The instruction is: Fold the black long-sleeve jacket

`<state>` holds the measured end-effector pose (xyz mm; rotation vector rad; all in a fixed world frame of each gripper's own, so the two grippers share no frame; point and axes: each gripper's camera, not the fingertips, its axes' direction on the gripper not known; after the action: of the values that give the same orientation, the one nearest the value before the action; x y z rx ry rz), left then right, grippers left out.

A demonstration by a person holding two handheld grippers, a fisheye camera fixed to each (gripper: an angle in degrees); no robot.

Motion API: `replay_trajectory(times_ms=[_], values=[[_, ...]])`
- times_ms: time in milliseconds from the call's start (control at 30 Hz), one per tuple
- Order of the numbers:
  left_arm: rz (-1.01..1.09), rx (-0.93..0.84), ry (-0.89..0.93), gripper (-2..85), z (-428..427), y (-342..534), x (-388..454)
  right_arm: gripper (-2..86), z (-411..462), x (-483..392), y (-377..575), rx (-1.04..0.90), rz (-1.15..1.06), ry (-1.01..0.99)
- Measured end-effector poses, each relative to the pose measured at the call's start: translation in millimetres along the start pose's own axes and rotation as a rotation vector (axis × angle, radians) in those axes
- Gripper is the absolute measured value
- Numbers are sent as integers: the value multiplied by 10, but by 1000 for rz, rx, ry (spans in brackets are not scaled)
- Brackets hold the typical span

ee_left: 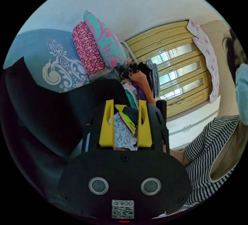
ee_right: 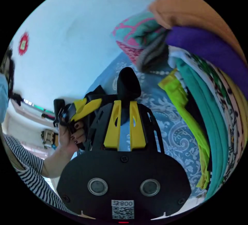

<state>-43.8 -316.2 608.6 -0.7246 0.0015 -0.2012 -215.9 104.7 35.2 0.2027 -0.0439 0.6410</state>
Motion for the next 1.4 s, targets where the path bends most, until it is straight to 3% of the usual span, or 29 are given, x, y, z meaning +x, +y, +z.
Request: replay_trajectory(times_ms=[200,467,800,933,1200,1400], values=[[-80,44,-69,102,-432,256,-39,57,-74,-1021,-285,-63,-236,-67],[-21,391,-22,57,-1807,1345,33,58,-66,-2519,-635,-122,-447,-394],[-174,688,-263,46,-3310,3176,-257,62,1019,-4867,-630,-424,-664,-690],[-293,745,-346,47,-3662,3873,-611,64,1558,-5601,-534,-546,-712,-666],[-421,823,-345,56,-4169,4867,-1336,66,2312,-6754,-536,-666,-753,-607],[-593,897,-472,76,-4497,5603,-1694,63,2780,-7675,-419,-743,-846,-521]])
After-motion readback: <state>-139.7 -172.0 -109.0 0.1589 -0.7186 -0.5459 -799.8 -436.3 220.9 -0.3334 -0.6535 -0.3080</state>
